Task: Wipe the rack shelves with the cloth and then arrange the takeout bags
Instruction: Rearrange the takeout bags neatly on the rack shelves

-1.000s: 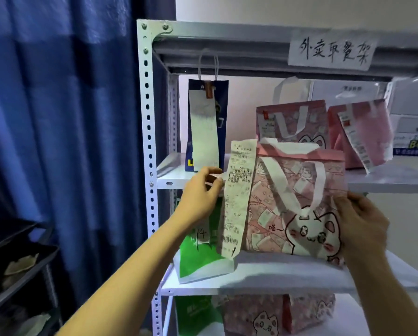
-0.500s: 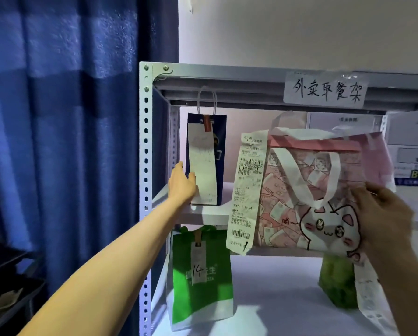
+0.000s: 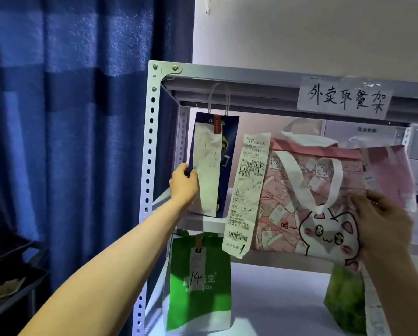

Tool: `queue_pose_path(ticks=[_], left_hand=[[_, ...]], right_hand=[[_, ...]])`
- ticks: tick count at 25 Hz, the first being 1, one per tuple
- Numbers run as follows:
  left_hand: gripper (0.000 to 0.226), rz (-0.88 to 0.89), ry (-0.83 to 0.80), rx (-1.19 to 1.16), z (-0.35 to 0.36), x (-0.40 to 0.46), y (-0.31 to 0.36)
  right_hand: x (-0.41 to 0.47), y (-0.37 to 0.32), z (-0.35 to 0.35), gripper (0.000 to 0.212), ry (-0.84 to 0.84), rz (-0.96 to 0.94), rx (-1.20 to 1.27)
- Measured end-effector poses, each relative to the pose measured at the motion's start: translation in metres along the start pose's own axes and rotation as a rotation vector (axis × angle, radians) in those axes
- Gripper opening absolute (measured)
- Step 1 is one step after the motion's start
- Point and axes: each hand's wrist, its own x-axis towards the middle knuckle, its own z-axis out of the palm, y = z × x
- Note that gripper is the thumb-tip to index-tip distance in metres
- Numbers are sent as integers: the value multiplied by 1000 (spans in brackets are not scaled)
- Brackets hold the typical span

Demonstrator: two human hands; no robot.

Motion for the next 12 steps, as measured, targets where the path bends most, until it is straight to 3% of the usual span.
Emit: queue_pose_path(ticks=[6,12], left_hand=[[10,80,61,2,-43,-44,23],[12,135,183,105,-100,-100,41]], right_hand=[[4,-12,4,18,26,6,18],[0,-18,14,8,57,-14,12]])
